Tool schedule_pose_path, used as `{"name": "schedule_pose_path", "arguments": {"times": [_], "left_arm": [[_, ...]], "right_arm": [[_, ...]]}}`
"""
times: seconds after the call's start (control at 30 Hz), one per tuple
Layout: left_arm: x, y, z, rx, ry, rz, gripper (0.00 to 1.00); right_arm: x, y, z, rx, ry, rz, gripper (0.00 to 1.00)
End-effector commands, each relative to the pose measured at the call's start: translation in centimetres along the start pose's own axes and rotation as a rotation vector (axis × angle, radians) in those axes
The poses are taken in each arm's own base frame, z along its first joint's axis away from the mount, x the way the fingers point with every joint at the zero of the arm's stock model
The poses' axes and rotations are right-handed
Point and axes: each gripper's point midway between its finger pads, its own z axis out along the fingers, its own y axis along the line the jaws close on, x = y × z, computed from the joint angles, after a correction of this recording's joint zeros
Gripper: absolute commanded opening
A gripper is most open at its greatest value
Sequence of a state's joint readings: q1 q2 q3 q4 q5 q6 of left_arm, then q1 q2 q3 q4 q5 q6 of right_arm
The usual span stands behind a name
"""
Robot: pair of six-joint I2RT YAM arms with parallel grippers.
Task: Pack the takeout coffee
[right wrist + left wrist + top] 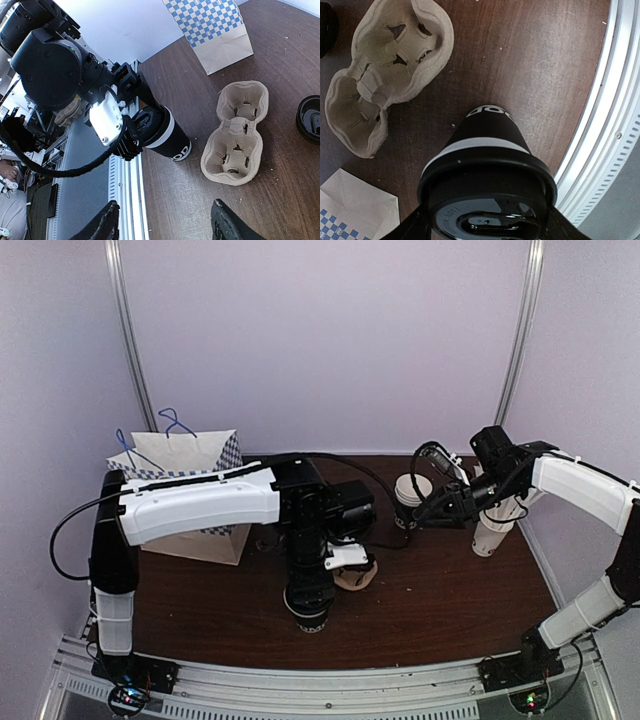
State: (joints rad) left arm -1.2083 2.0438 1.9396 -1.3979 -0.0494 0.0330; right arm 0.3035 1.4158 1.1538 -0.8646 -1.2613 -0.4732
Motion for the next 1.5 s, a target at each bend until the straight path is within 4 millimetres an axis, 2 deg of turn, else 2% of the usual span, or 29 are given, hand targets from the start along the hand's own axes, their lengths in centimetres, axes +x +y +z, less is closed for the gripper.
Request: {"name": "schedule_pose_path", "arguments": {"times": [0.0,0.43,0.9,1.03,1.23,1.33,1.37,1.47], "left_arm": [[0.1,0.1,0.4,-0.009,0.025,0.019,0.69],[0.5,-0.2,1.0,0.005,0.056,0.023,0.71],[-0.5,-0.5,1.7,0.04,0.027,0.024,0.75],[-0.8,-0.3,1.1,0.033,0.007,0.022,0.76],[-1.4,0.2,-1.0,0.009,-0.053,0.012,0.77],[-1.4,0.2,-1.4,0.004,-0.06,0.011,0.81],[-1.4,0.2,-1.5,0.006,-0.063,0.01,0.96],[-1.4,0.2,-1.5,0.006,-0.062,0.009,0.98]], "right_arm": [[0.2,0.5,0.2,-0.024,0.0,-0.008,0.62],[0.3,0.5,0.2,-0.025,0.001,-0.005,0.62],[0.4,0.5,0.2,-0.025,0.002,-0.003,0.62],[0.3,0.6,0.2,-0.027,0.0,-0.005,0.62],[0.3,0.6,0.2,-0.026,0.001,-0.003,0.62],[0.3,0.5,0.2,-0.028,0.001,-0.001,0.62],[0.3,0.5,0.2,-0.029,0.001,0.001,0.62],[0.3,0.4,0.3,-0.028,0.002,0.001,0.62]]}}
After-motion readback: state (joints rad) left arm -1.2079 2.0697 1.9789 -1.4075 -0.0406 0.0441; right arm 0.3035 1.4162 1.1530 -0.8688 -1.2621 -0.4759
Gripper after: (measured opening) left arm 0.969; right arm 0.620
